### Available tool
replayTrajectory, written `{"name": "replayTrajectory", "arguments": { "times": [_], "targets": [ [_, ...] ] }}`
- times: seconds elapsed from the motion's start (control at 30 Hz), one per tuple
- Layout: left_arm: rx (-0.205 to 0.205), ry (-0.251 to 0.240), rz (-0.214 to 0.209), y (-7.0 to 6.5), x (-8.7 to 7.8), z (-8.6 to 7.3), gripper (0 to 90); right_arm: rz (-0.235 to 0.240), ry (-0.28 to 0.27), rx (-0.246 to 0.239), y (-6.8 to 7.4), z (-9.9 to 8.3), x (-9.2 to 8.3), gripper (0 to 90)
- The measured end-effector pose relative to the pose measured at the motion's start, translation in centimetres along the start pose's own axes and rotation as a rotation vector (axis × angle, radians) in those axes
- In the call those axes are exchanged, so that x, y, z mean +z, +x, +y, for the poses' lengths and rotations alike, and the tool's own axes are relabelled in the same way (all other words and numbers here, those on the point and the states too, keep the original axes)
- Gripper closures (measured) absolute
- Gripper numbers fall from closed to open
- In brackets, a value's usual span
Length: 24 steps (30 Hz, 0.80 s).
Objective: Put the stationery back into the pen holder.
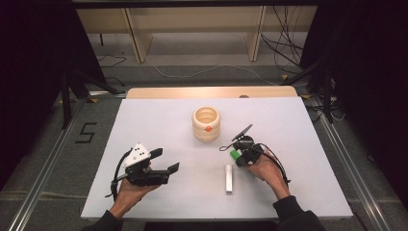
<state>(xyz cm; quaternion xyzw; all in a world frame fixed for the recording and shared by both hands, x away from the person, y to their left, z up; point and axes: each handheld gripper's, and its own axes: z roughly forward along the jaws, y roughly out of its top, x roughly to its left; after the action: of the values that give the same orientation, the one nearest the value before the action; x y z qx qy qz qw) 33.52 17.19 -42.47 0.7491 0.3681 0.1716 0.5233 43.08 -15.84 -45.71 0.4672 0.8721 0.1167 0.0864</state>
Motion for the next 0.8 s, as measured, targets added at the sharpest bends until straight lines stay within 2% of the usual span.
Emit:
{"name": "replayTrajectory", "arguments": {
  "times": [0.2,0.47,0.67,0.8],
  "targets": [
    [0.0,0.001,0.0,0.0,0.0,0.0,17.6,0.013,-0.037,-0.03,-0.2,-0.1,-0.3,67.2],
    [0.003,0.0,0.002,0.1,0.0,0.0,17.7,0.03,-0.076,-0.018,-0.6,-0.3,-1.2,67.4],
    [0.005,-0.001,0.005,0.1,0.0,0.0,17.7,0.05,-0.136,-0.012,-1.3,-0.3,-2.2,67.4],
    [-0.001,-0.005,0.006,0.1,0.0,0.0,17.7,0.067,-0.212,0.004,-1.8,-0.5,-3.0,67.3]
  ]
}}
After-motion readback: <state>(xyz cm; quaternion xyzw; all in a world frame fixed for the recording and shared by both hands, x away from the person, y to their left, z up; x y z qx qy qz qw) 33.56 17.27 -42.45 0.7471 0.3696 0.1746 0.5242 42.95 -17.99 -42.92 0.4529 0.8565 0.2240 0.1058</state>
